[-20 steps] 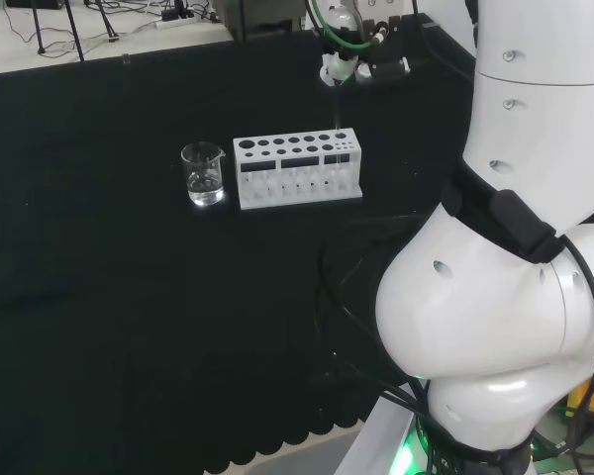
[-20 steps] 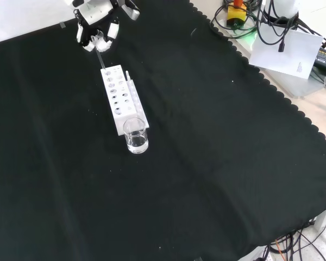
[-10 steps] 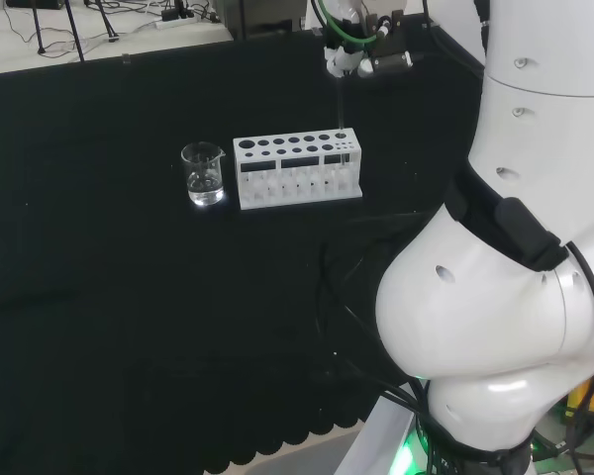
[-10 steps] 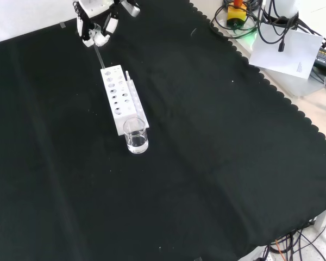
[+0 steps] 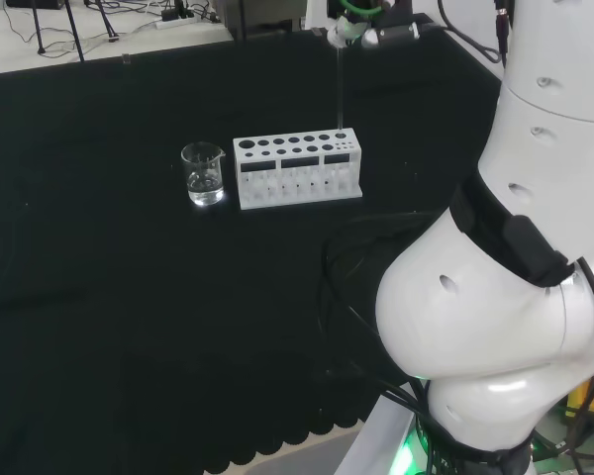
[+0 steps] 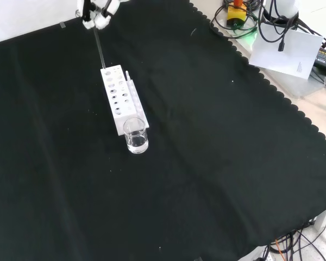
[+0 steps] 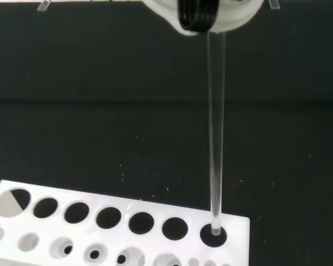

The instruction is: Take the glass rod from the white test tube rack.

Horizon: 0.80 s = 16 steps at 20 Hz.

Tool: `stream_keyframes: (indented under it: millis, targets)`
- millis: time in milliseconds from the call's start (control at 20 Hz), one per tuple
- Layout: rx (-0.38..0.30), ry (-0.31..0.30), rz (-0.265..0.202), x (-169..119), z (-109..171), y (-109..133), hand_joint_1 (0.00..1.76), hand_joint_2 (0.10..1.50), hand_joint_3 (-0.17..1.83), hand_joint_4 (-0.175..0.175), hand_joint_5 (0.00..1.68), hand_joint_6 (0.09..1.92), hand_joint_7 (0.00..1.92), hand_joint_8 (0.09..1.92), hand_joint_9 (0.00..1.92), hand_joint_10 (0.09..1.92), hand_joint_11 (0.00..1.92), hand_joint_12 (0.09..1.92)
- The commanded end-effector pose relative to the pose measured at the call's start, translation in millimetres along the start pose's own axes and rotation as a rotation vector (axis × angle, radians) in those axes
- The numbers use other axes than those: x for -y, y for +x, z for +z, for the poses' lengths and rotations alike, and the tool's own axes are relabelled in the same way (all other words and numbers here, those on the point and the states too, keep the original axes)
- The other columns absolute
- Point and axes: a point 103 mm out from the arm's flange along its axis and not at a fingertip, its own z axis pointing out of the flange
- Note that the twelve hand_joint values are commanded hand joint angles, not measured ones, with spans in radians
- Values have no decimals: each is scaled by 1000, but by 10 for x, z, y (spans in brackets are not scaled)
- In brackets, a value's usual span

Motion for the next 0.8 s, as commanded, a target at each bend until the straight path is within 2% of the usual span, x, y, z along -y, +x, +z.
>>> stream_keyframes:
  millis: [50,150,350,600,800]
  targets:
    - [-36,6,-8,260,-364,64,1306,922,255,-175,1129,504,1171,1020,1534,858,1577,596]
    - [-41,-11,-11,320,-521,99,1306,924,251,-175,1128,504,1172,1018,1536,858,1577,596]
    - [-35,-31,-13,369,-658,170,1306,928,243,-175,1128,502,1172,1018,1538,857,1577,595]
    - [-33,-33,-32,384,-631,248,1305,934,233,-175,1129,496,1169,1021,1538,856,1578,595]
    - [-23,-27,-28,382,-608,257,1306,954,190,-175,1134,481,1168,1019,1538,856,1578,593]
